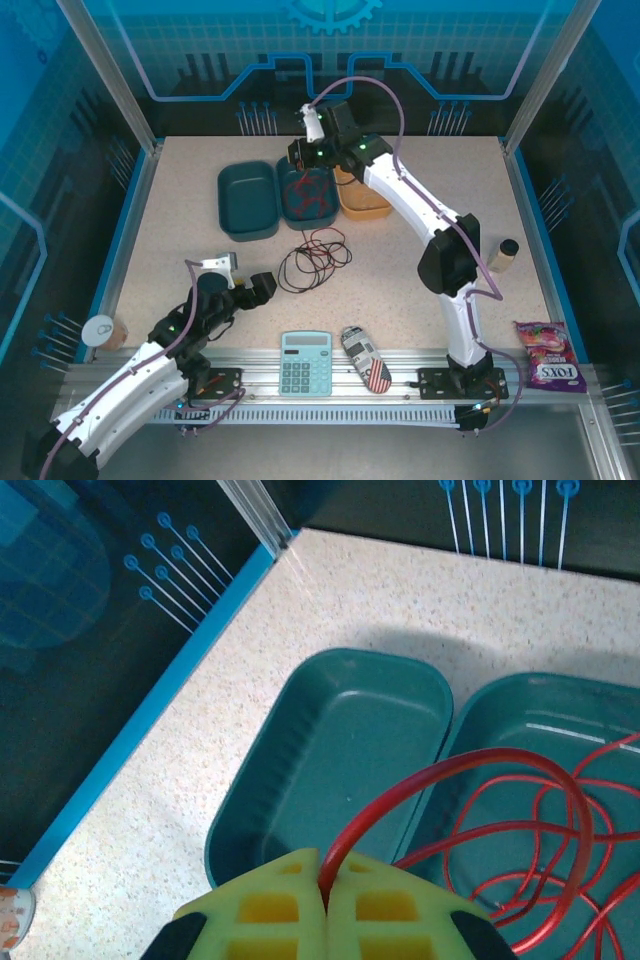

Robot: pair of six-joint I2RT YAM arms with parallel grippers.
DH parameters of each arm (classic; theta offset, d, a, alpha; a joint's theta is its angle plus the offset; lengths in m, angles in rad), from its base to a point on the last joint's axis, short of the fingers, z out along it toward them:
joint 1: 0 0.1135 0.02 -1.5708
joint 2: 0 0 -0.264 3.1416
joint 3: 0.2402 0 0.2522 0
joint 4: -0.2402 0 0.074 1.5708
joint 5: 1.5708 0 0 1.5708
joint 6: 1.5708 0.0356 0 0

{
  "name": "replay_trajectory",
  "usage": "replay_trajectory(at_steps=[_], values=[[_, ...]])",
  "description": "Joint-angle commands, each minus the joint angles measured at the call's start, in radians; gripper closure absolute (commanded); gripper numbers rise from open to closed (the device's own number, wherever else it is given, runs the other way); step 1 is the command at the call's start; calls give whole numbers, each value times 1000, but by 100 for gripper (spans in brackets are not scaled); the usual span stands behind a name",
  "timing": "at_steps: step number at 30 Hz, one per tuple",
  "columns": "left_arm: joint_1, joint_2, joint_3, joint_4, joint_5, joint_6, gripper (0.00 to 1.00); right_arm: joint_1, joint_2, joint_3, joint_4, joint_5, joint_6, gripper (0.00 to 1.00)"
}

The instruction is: Untangle the cables

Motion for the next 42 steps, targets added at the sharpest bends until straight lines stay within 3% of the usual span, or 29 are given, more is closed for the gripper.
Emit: replay_trajectory(at_steps=[1,9,31,42], values=[[5,2,15,-4,-3,23,1,-6,47,-7,-57,21,10,100],[5,4,8,-3,10,16,1,-12,191,113,-167,55,23,100],[4,8,13,-8,9,19,1,-15,437,250,-201,203,8,99],[5,21,15,-6,5,22,1,-37,511,301,-180,119,62,93]])
